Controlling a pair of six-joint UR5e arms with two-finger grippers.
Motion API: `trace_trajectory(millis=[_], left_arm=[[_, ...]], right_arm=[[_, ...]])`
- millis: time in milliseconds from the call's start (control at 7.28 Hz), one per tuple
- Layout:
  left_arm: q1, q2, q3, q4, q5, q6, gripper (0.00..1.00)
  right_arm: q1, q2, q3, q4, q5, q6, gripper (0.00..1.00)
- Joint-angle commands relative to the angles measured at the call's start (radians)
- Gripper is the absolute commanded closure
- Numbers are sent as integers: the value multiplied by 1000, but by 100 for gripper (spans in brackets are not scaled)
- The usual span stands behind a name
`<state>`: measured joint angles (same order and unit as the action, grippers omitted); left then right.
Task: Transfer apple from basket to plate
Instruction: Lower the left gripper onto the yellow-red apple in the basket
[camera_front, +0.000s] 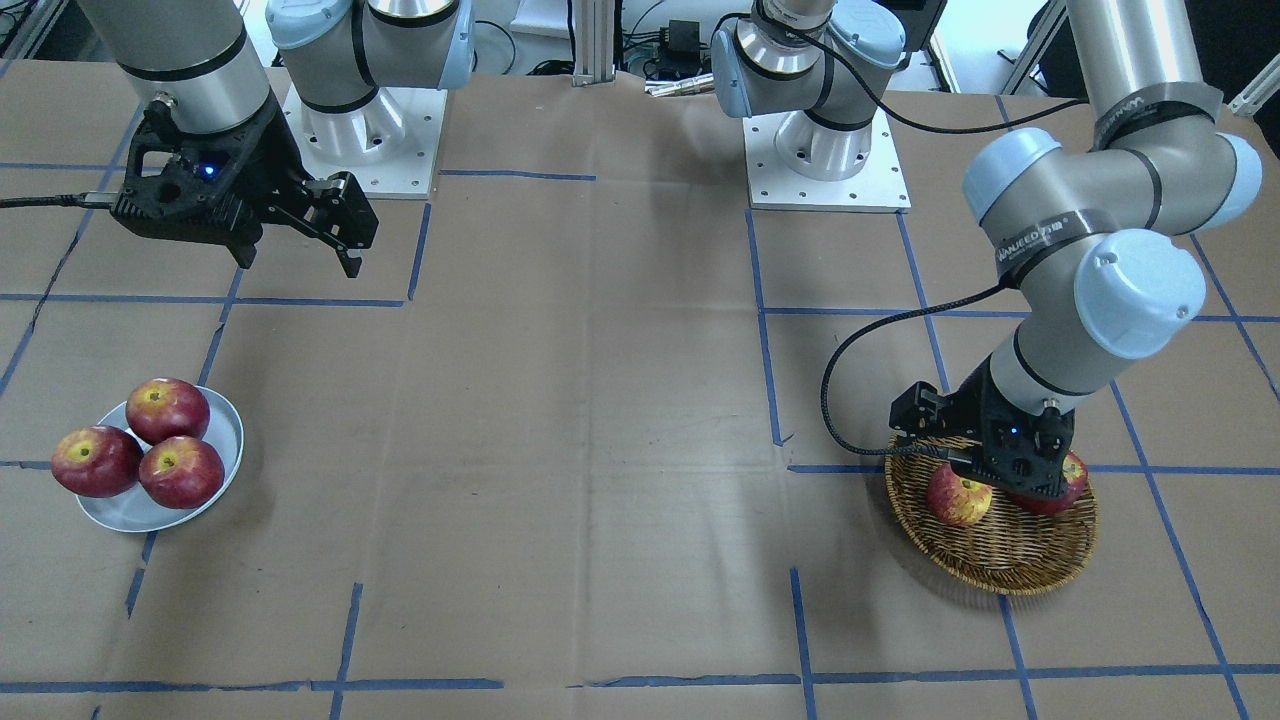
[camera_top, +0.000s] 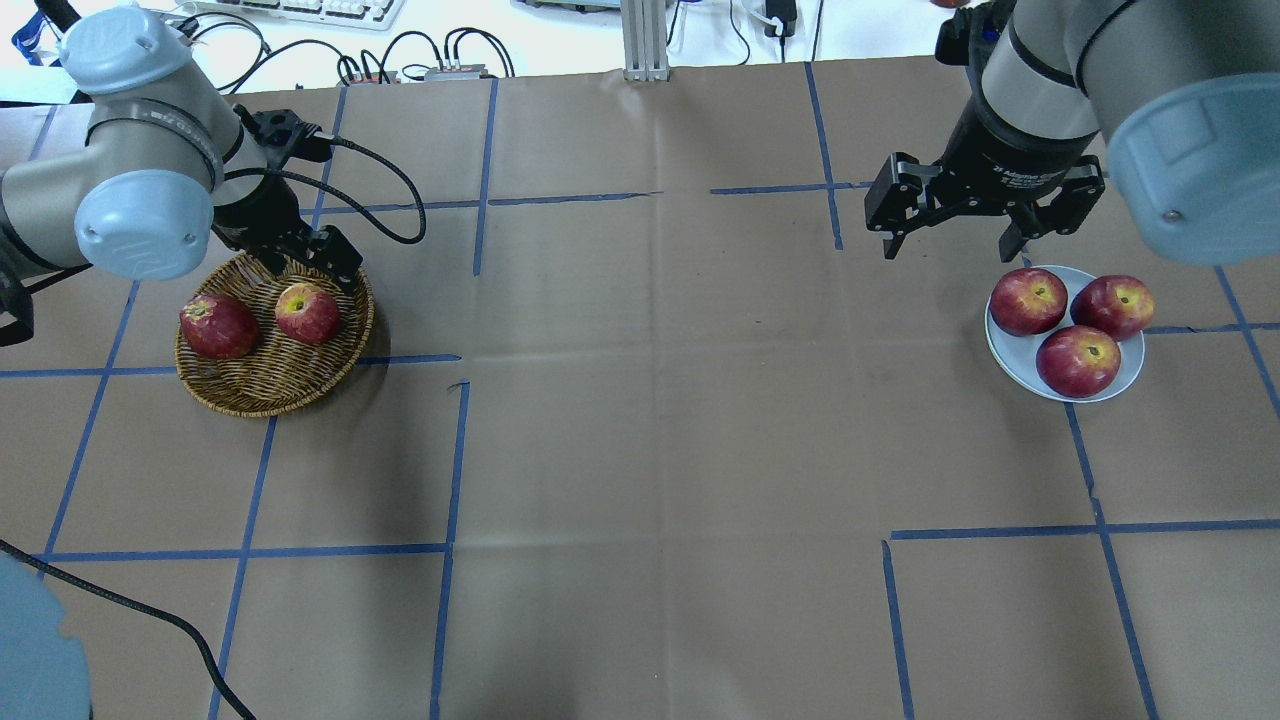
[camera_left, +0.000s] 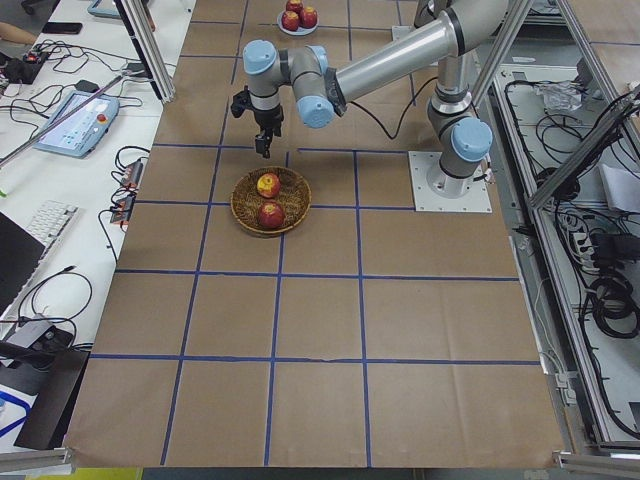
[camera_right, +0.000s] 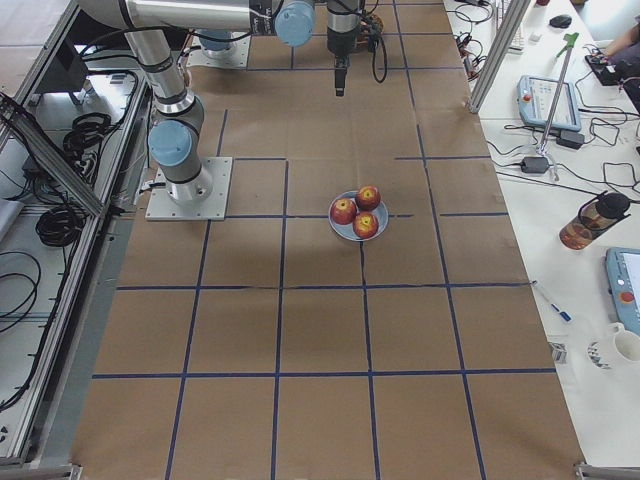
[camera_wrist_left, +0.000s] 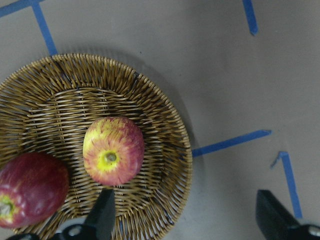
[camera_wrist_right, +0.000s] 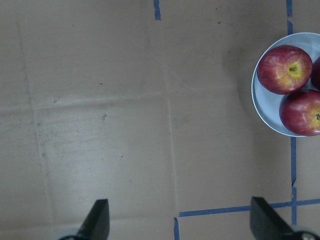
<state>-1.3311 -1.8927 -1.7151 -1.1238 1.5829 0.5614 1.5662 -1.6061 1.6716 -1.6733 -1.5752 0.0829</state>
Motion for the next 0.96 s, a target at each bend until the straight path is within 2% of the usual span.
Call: trace_trajectory(millis=[0,824], left_arm=[[64,-51,0,21,0,67,1],[67,-157,-3,70,2,60,1]], right_arm=[[0,0,0,-3,0,0,0],[0,2,2,-3,1,1,0]])
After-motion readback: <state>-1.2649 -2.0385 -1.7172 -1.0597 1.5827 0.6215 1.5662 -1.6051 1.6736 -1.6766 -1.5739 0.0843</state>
